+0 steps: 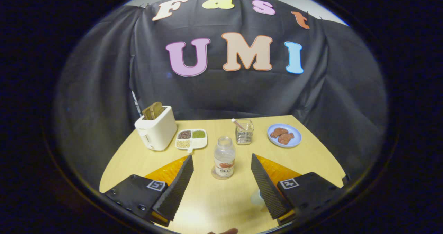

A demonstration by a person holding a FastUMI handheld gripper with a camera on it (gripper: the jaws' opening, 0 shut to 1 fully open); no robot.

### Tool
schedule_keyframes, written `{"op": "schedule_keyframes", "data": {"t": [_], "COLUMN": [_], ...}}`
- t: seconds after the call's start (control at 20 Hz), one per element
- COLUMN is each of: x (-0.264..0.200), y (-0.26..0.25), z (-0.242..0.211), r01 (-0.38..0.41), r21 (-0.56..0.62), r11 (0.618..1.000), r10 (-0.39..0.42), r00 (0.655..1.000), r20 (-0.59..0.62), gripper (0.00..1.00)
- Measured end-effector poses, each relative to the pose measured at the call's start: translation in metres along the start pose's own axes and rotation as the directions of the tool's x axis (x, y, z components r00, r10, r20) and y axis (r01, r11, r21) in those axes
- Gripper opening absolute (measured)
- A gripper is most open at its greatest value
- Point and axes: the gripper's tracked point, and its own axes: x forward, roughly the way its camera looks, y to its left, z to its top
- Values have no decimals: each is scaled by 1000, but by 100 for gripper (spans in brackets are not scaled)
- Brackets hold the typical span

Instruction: Take the bottle from table, then pour the juice into the cup, finally place the bottle on the coaster

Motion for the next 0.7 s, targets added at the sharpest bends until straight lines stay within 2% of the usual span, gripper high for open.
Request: {"op": "schedule_keyframes", "data": {"t": [0.3,0.7], "x": [-16,-30], "y": [-5,-40], "z": [31,24], "r01": [-87,-60], "r21": [59,7], "r11": [994,998], "r10": [82,59], "r00": [993,993], "r20": [82,106], "gripper": [100,100]}}
